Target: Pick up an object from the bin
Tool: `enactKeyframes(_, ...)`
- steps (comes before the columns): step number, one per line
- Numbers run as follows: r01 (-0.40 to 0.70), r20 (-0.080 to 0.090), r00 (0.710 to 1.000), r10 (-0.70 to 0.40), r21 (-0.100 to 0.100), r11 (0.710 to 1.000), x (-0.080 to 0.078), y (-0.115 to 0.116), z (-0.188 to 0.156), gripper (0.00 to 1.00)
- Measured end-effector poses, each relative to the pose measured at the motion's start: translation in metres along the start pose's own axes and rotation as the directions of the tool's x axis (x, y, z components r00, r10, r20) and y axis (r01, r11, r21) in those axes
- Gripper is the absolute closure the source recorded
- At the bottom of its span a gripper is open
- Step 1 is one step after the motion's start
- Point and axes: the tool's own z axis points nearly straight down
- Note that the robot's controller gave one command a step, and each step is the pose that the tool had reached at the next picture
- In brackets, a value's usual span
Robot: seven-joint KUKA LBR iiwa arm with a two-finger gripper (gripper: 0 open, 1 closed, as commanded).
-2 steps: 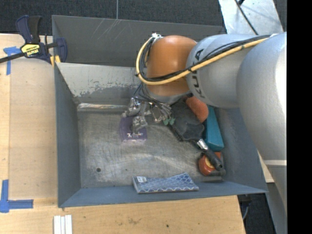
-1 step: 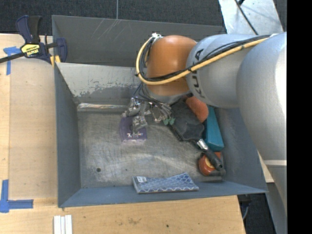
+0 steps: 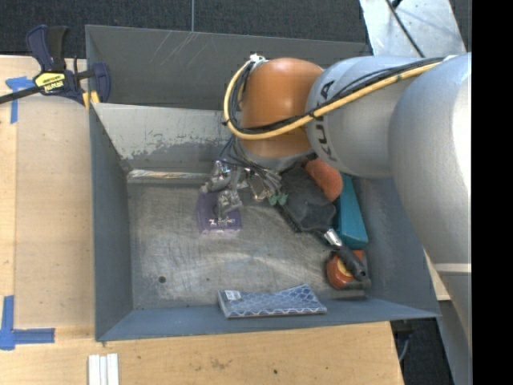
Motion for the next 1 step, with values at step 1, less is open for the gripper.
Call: enactKeyframes(1, 0.0, 0.0, 1.0, 0.0, 0.0, 1.0, -0.0001, 0.0, 0.0, 1.0)
